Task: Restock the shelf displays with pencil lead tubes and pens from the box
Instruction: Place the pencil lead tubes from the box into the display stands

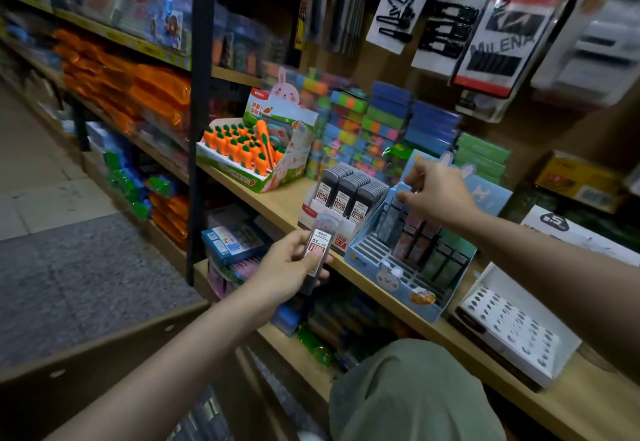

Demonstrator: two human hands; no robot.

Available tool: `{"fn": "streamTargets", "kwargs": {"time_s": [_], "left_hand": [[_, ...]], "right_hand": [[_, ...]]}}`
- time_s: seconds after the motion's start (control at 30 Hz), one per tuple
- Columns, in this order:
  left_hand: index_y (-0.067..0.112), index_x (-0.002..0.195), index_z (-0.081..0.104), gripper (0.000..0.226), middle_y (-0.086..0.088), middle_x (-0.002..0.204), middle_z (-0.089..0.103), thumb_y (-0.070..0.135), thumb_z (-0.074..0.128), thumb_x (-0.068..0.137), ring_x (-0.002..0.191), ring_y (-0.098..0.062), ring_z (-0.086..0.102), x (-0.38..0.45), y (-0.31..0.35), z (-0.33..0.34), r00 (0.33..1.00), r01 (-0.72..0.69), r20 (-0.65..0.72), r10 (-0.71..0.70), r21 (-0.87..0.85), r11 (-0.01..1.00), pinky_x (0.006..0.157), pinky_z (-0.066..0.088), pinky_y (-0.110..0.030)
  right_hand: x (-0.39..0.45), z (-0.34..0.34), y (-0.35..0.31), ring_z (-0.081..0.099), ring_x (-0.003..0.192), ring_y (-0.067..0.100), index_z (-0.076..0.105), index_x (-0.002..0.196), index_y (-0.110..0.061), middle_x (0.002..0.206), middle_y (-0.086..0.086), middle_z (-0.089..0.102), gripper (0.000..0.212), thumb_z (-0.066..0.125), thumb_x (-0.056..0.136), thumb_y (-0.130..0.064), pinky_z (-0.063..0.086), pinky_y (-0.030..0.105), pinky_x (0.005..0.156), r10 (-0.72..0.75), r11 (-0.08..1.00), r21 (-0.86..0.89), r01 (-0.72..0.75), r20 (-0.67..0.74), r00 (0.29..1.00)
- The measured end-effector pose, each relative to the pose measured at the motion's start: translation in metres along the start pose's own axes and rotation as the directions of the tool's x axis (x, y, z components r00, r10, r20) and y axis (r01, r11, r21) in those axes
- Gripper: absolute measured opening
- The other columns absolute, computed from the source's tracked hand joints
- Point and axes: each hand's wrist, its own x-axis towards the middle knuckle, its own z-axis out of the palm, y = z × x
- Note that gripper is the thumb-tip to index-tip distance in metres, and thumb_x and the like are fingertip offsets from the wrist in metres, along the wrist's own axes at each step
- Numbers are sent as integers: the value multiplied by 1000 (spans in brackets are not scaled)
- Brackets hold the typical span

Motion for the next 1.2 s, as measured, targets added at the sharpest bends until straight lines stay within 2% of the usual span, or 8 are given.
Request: {"fn": "streamTargets", "kwargs": {"time_s": [0.5, 0.63, 0.7, 0.8, 0.9, 1.0, 1.1, 1.2], "left_hand": [[20, 108, 59, 12, 0, 95, 74, 16, 51, 99, 80, -13, 71, 5, -10, 4, 1000, 14, -22, -14, -34, 999, 64, 56, -24], [19, 110, 59, 13, -1, 96, 74, 16, 52, 99, 83, -15, 71, 2, -8, 7, 1000, 14, -13, -15, -52, 999, 67, 57, -26], [19, 111, 59, 14, -1, 97, 74, 16, 52, 99, 86, -15, 71, 0, -6, 9, 1000, 13, 6, -12, -51, 999, 72, 58, -30], [17, 115, 58, 16, -2, 99, 74, 16, 51, 100, 85, -14, 70, -3, -5, 12, 1000, -1, 30, 3, -68, 998, 73, 56, -31], [15, 117, 57, 19, -1, 97, 73, 14, 50, 100, 84, -13, 69, -5, -4, 16, 997, -17, 69, 21, -66, 998, 71, 55, -28], [15, 117, 58, 19, 3, 91, 73, 13, 50, 100, 83, -12, 70, -6, -3, 17, 992, -51, 112, 56, -51, 997, 75, 55, -25], [20, 115, 59, 18, 6, 99, 73, 21, 54, 98, 95, -10, 68, -3, -3, 12, 991, -104, 99, 96, 83, 991, 88, 54, -31], [29, 117, 53, 21, 11, 114, 56, 33, 55, 96, 107, -8, 57, 8, -2, -5, 976, -202, 22, 215, 451, 870, 97, 49, -39]], "right_hand": [[-6, 24, 0, 66, 86, 21, 72, 91, -19, 88, 1, 73, 19, 76, 82, -35, 54, 36, 77, 50, 994, -93, -60, -106, 993], [-4, 20, -2, 58, 97, 27, 74, 105, -19, 110, 7, 58, 28, 73, 84, -38, 48, 35, 77, 27, 981, -190, -42, -81, 996], [-10, 15, -4, 56, 101, 24, 67, 119, -20, 111, 4, 49, 36, 71, 86, -35, 48, 35, 82, -12, 995, -101, -2, -128, 992], [-37, 14, -22, 54, 86, 0, 58, 124, -23, 98, -11, 48, 35, 66, 91, -30, 41, 8, 70, -104, 970, 193, 149, -226, 969], [-72, 27, -43, 57, 84, -10, 52, 123, -31, 94, -16, 58, 39, 67, 88, -41, 46, 4, 64, -161, 927, 352, 128, 64, 985], [-84, 35, -50, 63, 76, -4, 57, 112, -28, 90, -13, 64, 31, 73, 85, -31, 52, 11, 66, -155, 910, 403, 102, 102, 983], [-74, 30, -53, 68, 72, 2, 62, 100, -24, 87, -8, 70, 22, 76, 83, -24, 58, 24, 69, -158, 905, 413, 99, 111, 981], [-46, 11, -47, 68, 77, 6, 58, 93, -28, 88, -8, 68, 21, 76, 83, -27, 57, 21, 67, -137, 909, 403, 111, 35, 990]]}}
